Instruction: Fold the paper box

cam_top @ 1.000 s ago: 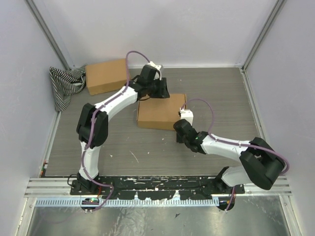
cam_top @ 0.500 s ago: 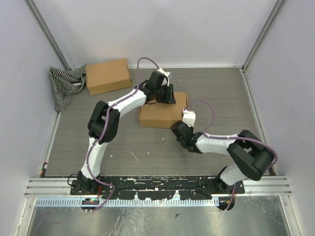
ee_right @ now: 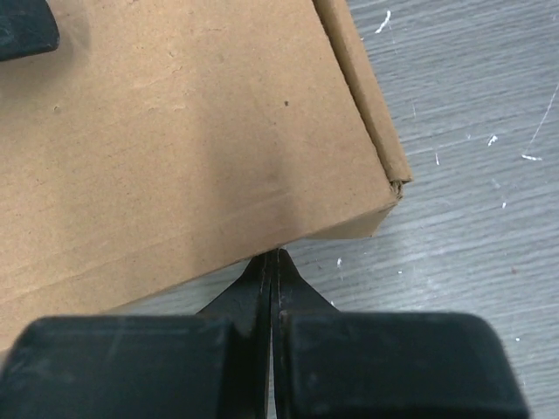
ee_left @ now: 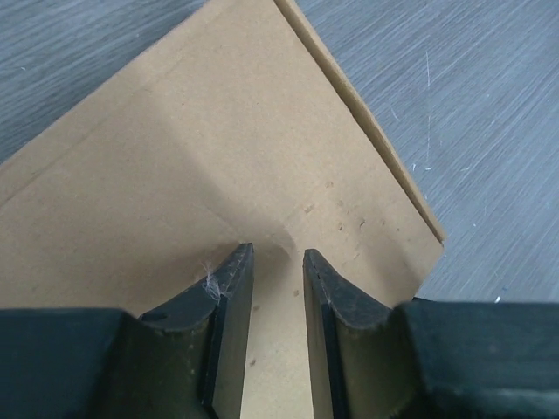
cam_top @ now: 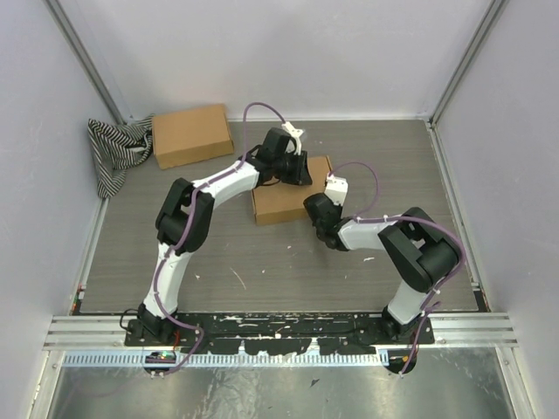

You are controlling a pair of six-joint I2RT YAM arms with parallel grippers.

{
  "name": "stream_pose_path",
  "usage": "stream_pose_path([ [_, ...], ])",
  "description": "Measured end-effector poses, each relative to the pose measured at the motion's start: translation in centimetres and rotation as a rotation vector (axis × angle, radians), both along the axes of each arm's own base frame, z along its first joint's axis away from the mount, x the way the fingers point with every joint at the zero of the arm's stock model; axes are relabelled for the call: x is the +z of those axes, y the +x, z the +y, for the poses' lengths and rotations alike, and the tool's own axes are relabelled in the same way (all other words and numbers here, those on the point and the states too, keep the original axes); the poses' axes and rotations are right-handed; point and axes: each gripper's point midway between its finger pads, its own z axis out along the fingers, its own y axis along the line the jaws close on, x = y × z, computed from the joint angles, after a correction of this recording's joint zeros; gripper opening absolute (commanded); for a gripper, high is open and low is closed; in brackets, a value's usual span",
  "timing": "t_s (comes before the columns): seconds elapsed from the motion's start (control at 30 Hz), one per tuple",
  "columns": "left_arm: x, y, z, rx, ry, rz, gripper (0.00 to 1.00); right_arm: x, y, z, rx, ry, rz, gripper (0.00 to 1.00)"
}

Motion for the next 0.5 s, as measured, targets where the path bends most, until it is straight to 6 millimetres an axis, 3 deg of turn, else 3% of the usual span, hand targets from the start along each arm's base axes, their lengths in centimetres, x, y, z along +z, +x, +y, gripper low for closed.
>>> stream_pose_path([
  [0.27,0.1,0.0,0.0,-0.027,0.01,-0.028,0.4,0.0,0.2,1.6,0.076,0.036,0.009,0.01],
  [0.5,0.5,-1.1,-0.1,-0.072,0.008,-0.011,0.49,0.3,-2.2,5.8,0.21,0.099,0.046,0.01],
])
